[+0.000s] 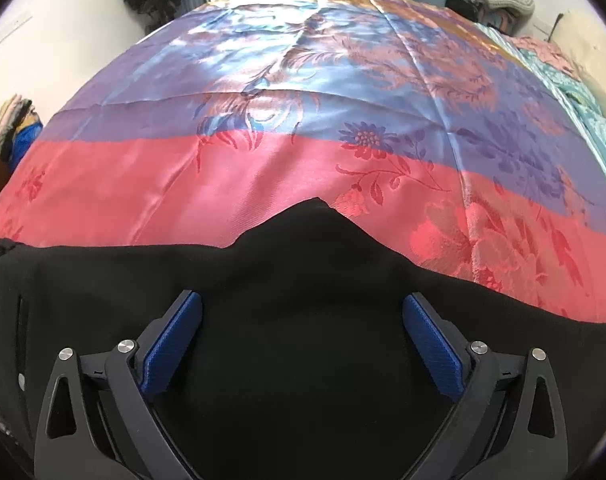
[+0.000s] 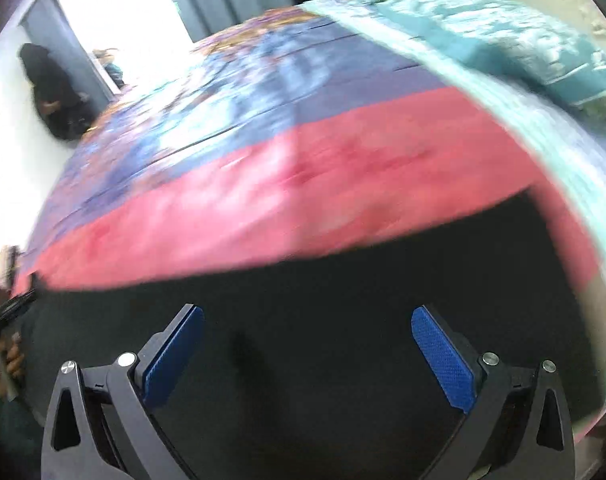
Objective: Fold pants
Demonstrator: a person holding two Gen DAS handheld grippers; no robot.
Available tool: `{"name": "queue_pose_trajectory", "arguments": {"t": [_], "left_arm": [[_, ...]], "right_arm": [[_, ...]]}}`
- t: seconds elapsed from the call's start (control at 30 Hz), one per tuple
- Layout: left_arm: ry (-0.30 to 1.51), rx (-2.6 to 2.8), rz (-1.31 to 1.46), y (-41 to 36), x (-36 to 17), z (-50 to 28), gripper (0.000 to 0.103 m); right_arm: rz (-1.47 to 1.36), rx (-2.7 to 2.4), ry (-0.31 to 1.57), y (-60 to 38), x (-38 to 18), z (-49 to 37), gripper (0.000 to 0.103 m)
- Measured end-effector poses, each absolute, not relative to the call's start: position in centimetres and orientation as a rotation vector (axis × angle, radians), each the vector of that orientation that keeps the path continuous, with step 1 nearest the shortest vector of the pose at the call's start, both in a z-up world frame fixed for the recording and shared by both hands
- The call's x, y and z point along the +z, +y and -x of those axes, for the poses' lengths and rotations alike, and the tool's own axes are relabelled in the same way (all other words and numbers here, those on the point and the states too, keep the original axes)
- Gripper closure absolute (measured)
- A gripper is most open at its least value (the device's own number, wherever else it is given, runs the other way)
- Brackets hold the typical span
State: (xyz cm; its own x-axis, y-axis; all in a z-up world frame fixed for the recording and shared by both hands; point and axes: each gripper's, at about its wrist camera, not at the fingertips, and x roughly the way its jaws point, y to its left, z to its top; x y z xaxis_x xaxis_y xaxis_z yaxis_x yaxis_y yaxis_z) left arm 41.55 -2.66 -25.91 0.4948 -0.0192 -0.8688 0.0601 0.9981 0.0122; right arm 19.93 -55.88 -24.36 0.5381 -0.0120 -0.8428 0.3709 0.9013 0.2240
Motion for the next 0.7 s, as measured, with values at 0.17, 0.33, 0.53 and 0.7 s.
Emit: {"name": "queue_pose_trajectory", "arguments": {"t": [0.17, 0.33, 0.53, 0.7], "left_arm": [[1.043, -0.039, -0.056, -2.7, -25.8, -41.3, 0.001], [1.083, -0.028, -0.051, -2.9, -24.4, -40.4, 0.003], [1.099, -0.099, -0.088, -1.8, -22.5, -35.8, 0.003], [1.155, -0.008, -0.159, 2.9, -23.4, -33.9, 0.003]], "right_arm": [[-0.355, -0.405, 0.987, -63.4, -23.2, -19.0, 0.006], [-0.411, -0.284, 0.91, -62.2, -19.5, -15.5, 0.006], [-0.351, -0.035, 1.116, -56.9, -21.5, -14.2, 0.007], [-0.456, -0.188, 1.216, -59.7, -23.5, -13.8, 0.011]]}}
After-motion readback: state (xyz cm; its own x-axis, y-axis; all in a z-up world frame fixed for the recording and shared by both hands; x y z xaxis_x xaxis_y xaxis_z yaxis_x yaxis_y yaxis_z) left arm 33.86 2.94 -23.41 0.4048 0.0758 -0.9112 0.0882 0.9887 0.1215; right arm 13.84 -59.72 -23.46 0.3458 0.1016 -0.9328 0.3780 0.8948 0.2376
